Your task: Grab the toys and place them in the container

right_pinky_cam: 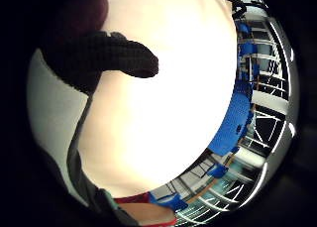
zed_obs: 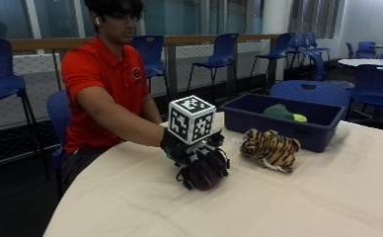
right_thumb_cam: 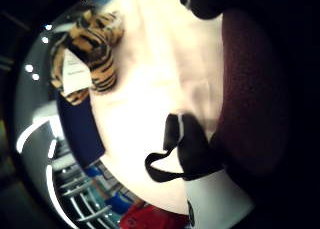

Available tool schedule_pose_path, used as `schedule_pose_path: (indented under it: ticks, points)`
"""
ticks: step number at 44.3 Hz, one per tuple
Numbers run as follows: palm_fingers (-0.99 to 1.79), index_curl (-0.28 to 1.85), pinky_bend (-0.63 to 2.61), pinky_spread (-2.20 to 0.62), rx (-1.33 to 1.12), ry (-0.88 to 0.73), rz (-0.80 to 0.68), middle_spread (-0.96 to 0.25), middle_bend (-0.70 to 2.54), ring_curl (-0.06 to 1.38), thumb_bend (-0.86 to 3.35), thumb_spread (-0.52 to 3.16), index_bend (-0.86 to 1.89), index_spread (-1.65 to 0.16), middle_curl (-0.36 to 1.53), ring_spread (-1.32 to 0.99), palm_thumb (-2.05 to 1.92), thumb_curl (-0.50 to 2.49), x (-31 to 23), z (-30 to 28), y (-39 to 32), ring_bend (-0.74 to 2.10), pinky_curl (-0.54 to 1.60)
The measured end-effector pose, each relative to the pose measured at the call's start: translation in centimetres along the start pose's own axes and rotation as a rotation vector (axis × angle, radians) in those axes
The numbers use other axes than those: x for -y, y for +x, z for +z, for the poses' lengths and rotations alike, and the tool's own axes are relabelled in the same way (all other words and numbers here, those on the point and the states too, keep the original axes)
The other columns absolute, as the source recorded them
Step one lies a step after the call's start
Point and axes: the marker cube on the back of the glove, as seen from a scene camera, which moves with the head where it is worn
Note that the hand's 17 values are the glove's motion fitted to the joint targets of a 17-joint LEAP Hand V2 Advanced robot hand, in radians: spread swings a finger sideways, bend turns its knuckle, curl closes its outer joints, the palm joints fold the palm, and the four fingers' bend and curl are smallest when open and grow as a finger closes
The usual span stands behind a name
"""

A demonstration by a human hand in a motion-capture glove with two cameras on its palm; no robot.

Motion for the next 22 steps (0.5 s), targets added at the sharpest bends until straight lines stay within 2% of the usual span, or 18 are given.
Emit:
schedule_pose_path:
  ticks: [1,6,10,11,12,15,17,22]
  points:
    - [0.03,0.38,1.19,0.05,-0.002,0.0,-0.003,-0.04,0.09,0.19,0.04,1.17,0.27,-0.42,0.14,0.05,0.12,0.3,0.0,-0.1,0.1,0.34,0.39]
    - [0.14,0.41,1.12,-0.01,-0.008,0.021,-0.018,-0.07,0.14,0.21,0.07,1.27,0.36,-0.43,0.14,0.02,0.19,0.32,0.2,-0.5,0.5,0.42,0.37]
    - [0.28,0.42,1.07,-0.1,-0.007,0.077,-0.013,-0.12,0.18,0.24,0.12,1.34,0.36,-0.42,0.16,-0.05,0.28,0.35,0.4,-1.0,0.8,0.55,0.34]
    - [0.21,0.42,1.07,-0.09,-0.014,0.089,-0.012,-0.11,0.16,0.23,0.11,1.34,0.37,-0.42,0.16,-0.04,0.25,0.34,0.4,-1.2,0.8,0.51,0.34]
    - [0.46,0.42,1.14,-0.18,-0.023,0.099,-0.012,-0.14,0.2,0.29,0.18,1.37,0.33,-0.42,0.17,-0.11,0.37,0.37,0.4,-1.4,0.8,0.65,0.37]
    - [0.52,0.41,1.13,-0.25,-0.029,0.119,-0.018,-0.17,0.19,0.28,0.22,1.4,0.26,-0.41,0.17,-0.17,0.44,0.41,0.1,-2.5,0.5,0.71,0.34]
    - [0.69,0.42,1.09,-0.31,-0.002,0.125,-0.026,-0.2,0.26,0.31,0.25,1.36,0.27,-0.41,0.2,-0.23,0.53,0.45,-0.2,-3.4,0.2,0.76,0.33]
    - [0.76,0.45,1.05,-0.37,0.071,0.138,-0.055,-0.26,0.31,0.34,0.25,1.25,0.27,-0.42,0.24,-0.33,0.61,0.52,-1.1,-6.5,-1.1,0.78,0.34]
